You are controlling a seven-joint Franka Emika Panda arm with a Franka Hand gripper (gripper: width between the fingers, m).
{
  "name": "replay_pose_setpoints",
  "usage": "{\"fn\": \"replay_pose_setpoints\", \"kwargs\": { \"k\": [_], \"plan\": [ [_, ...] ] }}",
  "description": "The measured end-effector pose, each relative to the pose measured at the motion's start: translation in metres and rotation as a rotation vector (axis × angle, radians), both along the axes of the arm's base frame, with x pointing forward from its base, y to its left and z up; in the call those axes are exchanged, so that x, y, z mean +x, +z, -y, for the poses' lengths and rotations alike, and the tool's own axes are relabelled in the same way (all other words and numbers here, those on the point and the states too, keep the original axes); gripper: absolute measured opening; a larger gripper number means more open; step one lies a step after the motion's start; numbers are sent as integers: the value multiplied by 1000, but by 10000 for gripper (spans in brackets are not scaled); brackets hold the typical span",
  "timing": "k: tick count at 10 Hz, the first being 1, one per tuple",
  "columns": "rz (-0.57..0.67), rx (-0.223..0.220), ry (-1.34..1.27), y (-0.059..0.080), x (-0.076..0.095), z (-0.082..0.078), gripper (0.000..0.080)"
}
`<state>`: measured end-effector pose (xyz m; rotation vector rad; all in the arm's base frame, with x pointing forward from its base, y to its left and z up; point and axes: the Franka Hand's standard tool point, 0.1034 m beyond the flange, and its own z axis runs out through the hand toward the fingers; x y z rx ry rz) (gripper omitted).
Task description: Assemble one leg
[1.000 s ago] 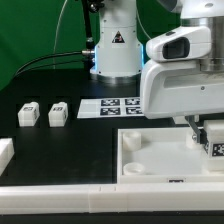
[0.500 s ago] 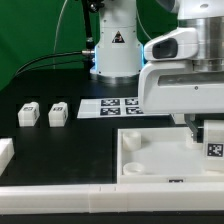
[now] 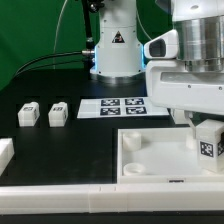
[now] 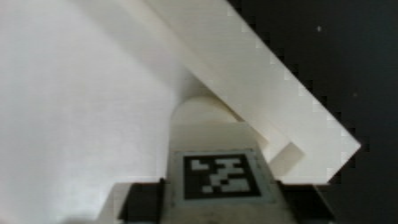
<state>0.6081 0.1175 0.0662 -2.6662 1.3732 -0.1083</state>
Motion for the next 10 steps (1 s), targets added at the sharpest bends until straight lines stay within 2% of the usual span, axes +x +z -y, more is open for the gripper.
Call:
{"fn": "replay_pose_setpoints", "kwargs": {
  "k": [5, 7, 9, 10],
  "plan": [
    [-60, 101, -518, -2, -4, -11, 294],
    [-73, 118, -633, -2, -4, -11, 294],
    [-70, 116, -610, -2, -4, -12, 294],
    [-70, 116, -604, -2, -4, -12, 527]
  ]
}}
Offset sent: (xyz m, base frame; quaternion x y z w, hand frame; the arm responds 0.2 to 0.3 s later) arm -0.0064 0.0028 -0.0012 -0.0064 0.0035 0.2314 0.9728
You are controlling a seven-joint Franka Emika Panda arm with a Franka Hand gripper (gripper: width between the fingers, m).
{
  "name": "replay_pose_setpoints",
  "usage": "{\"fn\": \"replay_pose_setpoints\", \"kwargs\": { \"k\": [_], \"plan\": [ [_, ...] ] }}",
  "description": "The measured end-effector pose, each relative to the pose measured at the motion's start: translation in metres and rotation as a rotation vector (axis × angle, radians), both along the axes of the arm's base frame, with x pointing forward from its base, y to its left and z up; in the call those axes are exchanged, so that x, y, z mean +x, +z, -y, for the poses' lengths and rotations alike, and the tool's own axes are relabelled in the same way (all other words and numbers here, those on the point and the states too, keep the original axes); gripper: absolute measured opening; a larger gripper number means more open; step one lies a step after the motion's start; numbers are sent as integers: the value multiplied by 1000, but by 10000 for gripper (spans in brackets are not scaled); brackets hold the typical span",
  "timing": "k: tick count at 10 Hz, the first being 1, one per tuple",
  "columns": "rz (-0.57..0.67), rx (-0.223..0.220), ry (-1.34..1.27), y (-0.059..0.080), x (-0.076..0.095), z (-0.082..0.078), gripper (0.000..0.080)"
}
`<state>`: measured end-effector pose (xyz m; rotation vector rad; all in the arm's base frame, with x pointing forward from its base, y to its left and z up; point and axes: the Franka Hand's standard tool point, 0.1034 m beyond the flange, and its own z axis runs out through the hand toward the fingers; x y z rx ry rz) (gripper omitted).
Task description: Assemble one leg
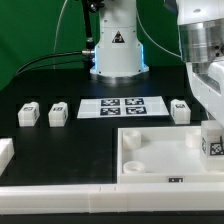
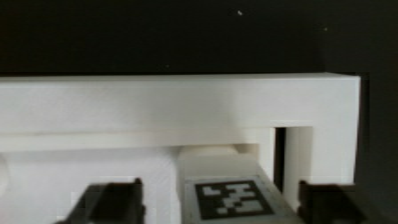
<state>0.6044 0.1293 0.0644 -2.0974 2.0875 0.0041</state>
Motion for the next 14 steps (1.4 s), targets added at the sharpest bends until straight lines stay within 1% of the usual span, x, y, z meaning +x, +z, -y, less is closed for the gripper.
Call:
{"fn": "replay_pose_setpoints", "kwargs": {
  "k": [1, 2, 3, 4, 7, 9, 10, 12, 14],
  "plan": [
    [5, -5, 38, 0, 0, 0, 527],
    [5, -4, 39, 0, 0, 0, 622],
    [16, -16, 124, 0, 0, 0, 622],
    [34, -32, 253, 0, 0, 0, 644],
    [77, -77, 581, 1, 1, 1, 648],
    [110, -122, 845, 3, 4, 3, 648],
    [123, -165, 1015, 4, 5, 1, 648],
    [140, -227, 1291, 5, 6, -1, 648],
    [156, -251, 1474, 4, 7, 1, 648]
  ]
}}
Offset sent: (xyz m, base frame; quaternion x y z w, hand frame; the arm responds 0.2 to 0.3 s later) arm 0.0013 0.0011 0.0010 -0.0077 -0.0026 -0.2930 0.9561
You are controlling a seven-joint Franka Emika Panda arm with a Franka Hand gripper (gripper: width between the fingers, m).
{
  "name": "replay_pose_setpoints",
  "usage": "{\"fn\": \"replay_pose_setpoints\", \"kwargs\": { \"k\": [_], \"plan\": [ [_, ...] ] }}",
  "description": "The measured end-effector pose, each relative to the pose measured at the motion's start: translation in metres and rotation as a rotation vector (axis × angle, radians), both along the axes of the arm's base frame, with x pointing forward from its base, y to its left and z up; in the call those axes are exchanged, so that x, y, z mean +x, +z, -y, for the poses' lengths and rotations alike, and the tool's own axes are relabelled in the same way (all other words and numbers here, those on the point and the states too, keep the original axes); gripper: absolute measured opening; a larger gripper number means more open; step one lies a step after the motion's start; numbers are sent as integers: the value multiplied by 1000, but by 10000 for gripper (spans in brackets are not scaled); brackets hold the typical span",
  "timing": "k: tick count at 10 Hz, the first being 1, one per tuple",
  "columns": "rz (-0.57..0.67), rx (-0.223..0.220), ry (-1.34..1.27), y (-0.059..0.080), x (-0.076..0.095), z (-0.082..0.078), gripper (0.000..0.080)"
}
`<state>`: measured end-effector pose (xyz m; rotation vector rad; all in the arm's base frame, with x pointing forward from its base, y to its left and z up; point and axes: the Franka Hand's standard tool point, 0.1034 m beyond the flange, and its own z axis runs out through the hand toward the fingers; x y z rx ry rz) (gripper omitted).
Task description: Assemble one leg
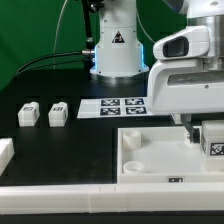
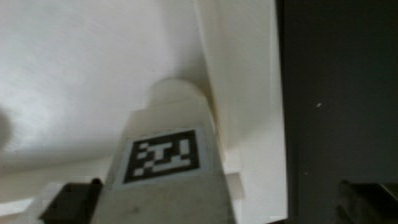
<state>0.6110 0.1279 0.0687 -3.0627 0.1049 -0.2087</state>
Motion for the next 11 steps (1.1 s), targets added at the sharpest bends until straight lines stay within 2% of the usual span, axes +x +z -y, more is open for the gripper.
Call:
{"fn": "replay_pose_setpoints", "kwargs": {
  "k": [2, 3, 4, 5, 6, 11],
  "plan": [
    [5, -11, 79, 0, 1, 4, 648],
    [5, -10, 76, 0, 0, 3, 519],
    [5, -10, 76, 0, 0, 3, 519],
    [5, -12, 74, 0, 1, 5, 383],
    [5, -14, 71, 0, 1, 7, 296],
    [2, -7, 25, 0, 1, 8, 296]
  ]
}}
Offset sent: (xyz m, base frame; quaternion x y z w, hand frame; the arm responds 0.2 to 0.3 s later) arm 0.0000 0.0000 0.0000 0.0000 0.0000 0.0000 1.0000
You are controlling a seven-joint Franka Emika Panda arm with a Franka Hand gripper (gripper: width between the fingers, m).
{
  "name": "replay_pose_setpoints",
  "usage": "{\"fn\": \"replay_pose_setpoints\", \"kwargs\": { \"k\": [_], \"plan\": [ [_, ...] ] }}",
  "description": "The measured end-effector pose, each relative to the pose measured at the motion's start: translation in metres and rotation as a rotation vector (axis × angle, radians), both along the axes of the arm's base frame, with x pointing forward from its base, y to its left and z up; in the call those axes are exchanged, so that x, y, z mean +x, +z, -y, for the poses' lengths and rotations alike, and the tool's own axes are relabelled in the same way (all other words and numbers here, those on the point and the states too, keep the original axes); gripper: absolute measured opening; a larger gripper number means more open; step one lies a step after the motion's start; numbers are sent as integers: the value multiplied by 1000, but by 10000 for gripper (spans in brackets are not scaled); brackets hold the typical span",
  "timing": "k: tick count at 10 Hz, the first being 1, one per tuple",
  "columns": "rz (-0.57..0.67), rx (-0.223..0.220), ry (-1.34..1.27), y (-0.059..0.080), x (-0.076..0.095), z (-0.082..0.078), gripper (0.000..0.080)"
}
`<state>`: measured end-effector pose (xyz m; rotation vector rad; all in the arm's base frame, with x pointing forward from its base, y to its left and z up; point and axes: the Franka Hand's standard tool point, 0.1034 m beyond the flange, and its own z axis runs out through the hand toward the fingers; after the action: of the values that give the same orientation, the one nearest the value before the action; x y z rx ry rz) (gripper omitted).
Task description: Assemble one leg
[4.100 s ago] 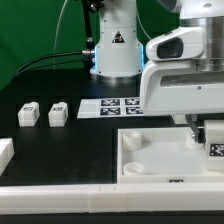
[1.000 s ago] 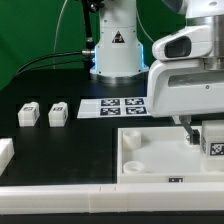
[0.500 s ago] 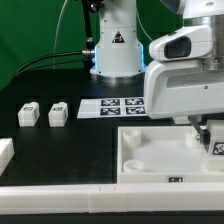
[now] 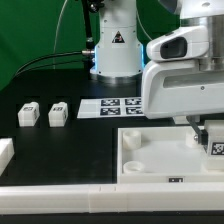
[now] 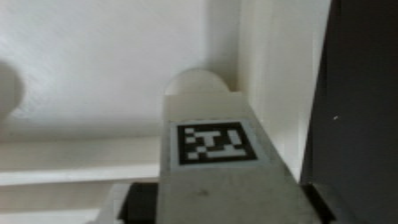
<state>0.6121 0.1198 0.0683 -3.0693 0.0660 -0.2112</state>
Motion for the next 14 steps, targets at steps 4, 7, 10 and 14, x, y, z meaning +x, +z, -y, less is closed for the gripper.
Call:
{"fn": "replay_pose_setpoints", "kwargs": {
  "k": [4, 7, 10, 14],
  "plan": [
    [-20, 49, -293, -1, 0, 4, 297],
    [-41, 101, -628, -2, -2, 6, 297],
    [-77, 170, -1008, -2, -3, 3, 297],
    [-138, 264, -1470, -2, -4, -2, 297]
  ]
}}
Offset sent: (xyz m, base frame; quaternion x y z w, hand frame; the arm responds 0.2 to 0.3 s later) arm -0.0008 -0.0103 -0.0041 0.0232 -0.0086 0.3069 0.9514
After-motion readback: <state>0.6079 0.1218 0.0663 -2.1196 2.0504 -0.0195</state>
